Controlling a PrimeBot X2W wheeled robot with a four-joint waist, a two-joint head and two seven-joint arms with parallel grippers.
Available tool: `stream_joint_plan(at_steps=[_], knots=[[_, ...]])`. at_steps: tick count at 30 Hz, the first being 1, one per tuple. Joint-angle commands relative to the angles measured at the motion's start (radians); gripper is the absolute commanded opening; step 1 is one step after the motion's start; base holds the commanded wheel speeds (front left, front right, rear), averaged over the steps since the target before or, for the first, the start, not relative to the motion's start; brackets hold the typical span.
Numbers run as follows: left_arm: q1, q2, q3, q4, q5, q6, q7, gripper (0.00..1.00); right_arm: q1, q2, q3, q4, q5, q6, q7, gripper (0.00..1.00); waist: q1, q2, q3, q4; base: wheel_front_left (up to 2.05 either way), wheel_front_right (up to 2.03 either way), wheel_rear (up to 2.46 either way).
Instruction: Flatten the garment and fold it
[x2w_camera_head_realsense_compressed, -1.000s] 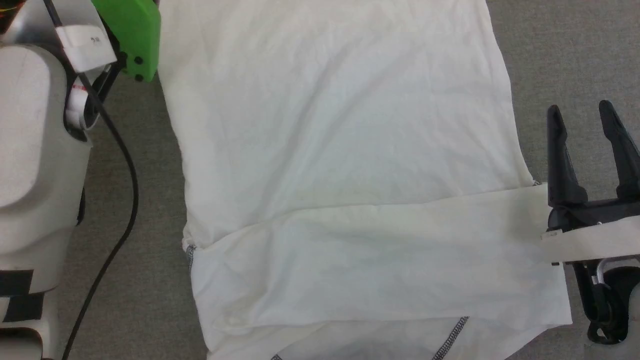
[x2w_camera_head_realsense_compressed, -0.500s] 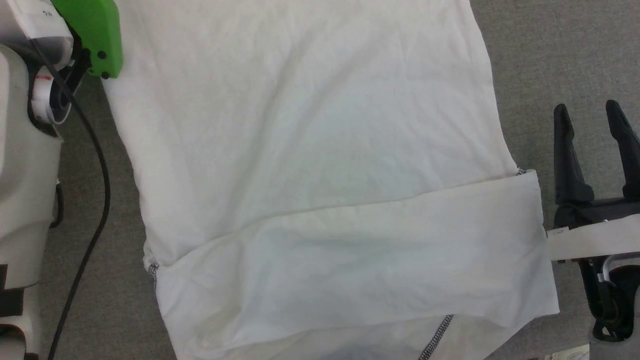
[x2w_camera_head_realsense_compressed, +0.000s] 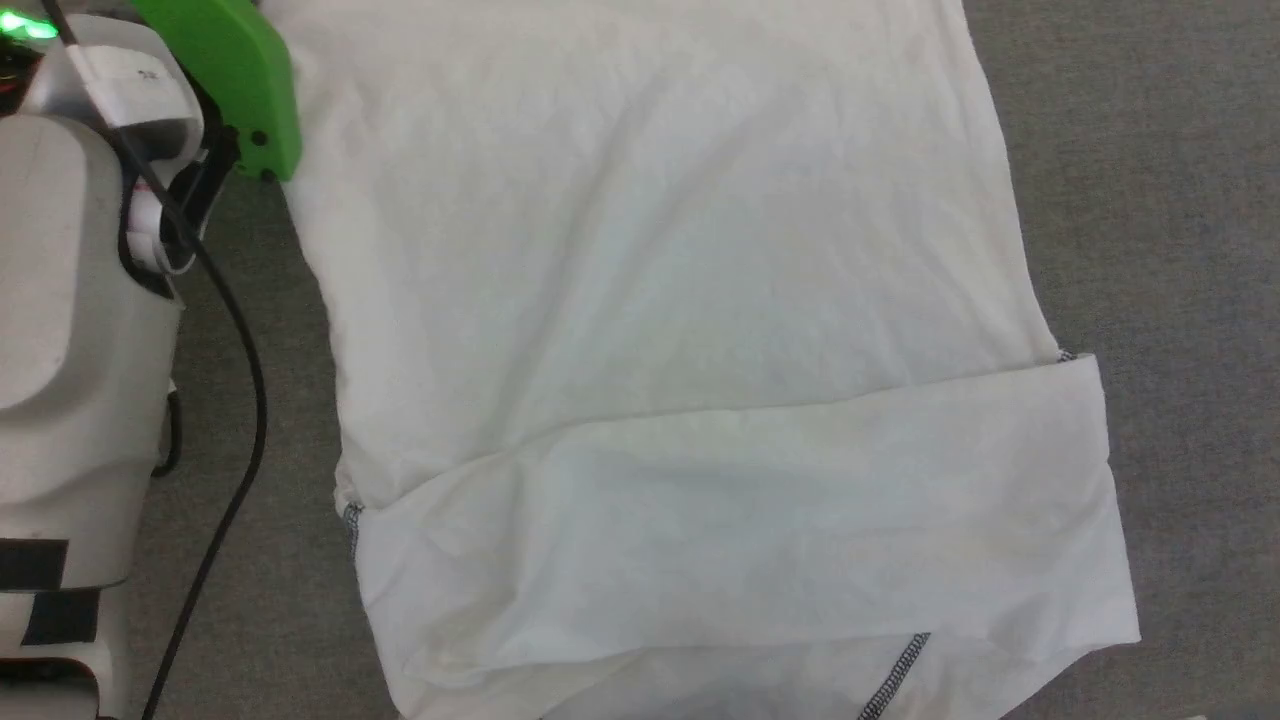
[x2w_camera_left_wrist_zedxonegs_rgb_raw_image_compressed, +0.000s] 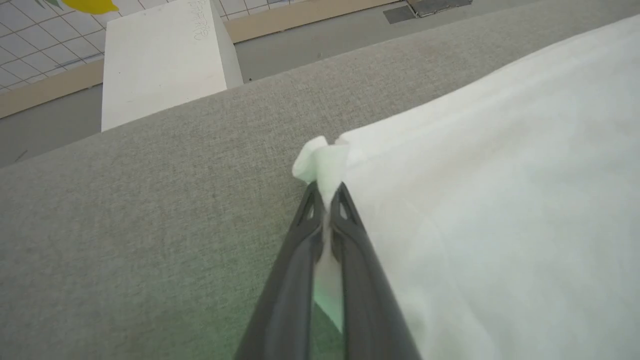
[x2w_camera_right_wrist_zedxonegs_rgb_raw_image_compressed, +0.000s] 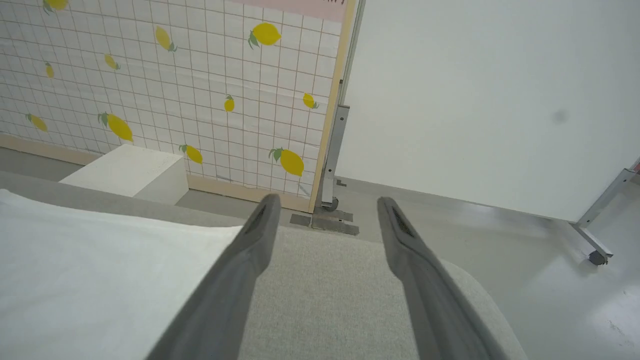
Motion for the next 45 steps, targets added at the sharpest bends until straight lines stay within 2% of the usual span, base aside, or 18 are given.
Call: stream_joint_plan(at_steps=[1,5,8,12,17,21,34,35,36,37,38,45], knots=[[0.0,-0.009,-0.007,0.001,-0.005,-0.008,-0.009,0.0,-0.076,-0.034,0.011,0.023,0.022,-0.002,0.047,1.0,-0.0001,0.0,-0.003,0.03,0.0,0.0,0.0],[-0.021,-0.041,-0.029,-0.003,-0.005,-0.011,-0.023,0.0,-0.282,-0.102,0.065,0.169,0.073,-0.002,0.212,1.0,-0.0001,0.0,0.016,0.069,0.0,0.0,0.0],[-0.038,-0.063,-0.043,-0.003,-0.004,-0.012,-0.031,0.0,-0.4,-0.108,0.11,0.281,0.077,-0.002,0.303,1.0,-0.0001,0.0,0.033,0.094,0.0,0.0,0.0],[-0.059,-0.093,-0.064,-0.002,-0.001,-0.013,-0.043,0.0,-0.509,-0.077,0.172,0.41,0.068,-0.002,0.389,1.0,-0.0001,0.0,0.053,0.126,0.0,0.0,0.0],[-0.079,-0.13,-0.095,-0.002,0.002,-0.02,-0.054,0.0,-0.577,-0.026,0.194,0.549,0.038,-0.002,0.487,1.0,-0.0001,0.0,0.078,0.165,0.0,0.0,0.0],[-0.096,-0.158,-0.116,-0.003,0.003,-0.025,-0.064,0.0,-0.607,-0.007,0.181,0.625,-0.005,-0.002,0.526,1.0,-0.0001,0.0,0.096,0.203,0.0,0.0,0.0],[-0.11,-0.202,-0.161,-0.001,-0.004,-0.045,-0.098,0.0,-0.623,0.037,0.112,0.751,-0.111,-0.002,0.519,1.0,-0.0001,0.0,0.122,0.286,0.0,0.0,0.0],[-0.11,-0.202,-0.162,0.001,-0.005,-0.046,-0.1,0.0,-0.623,0.042,0.105,0.758,-0.12,-0.002,0.516,0.89,-0.0001,0.0,0.121,0.288,0.0,0.0,0.0],[-0.11,-0.203,-0.163,0.003,-0.006,-0.046,-0.101,0.0,-0.624,0.044,0.098,0.763,-0.128,-0.002,0.511,0.49,-0.0001,0.0,0.121,0.289,0.0,0.0,0.0],[-0.111,-0.203,-0.164,0.005,-0.007,-0.047,-0.103,0.0,-0.625,0.048,0.093,0.768,-0.139,-0.002,0.504,0.16,-0.0001,0.0,0.12,0.29,0.0,0.0,0.0],[-0.112,-0.203,-0.164,0.007,-0.008,-0.048,-0.106,0.0,-0.625,0.049,0.091,0.771,-0.146,-0.002,0.496,0.0,-0.0001,0.0,0.119,0.289,0.0,0.0,0.0],[-0.121,-0.2,-0.141,0.017,-0.013,-0.037,-0.176,0.0,-0.631,0.052,0.076,0.762,-0.14,-0.002,0.414,0.0,-0.0001,0.0,0.086,0.264,0.0,0.0,0.0]])
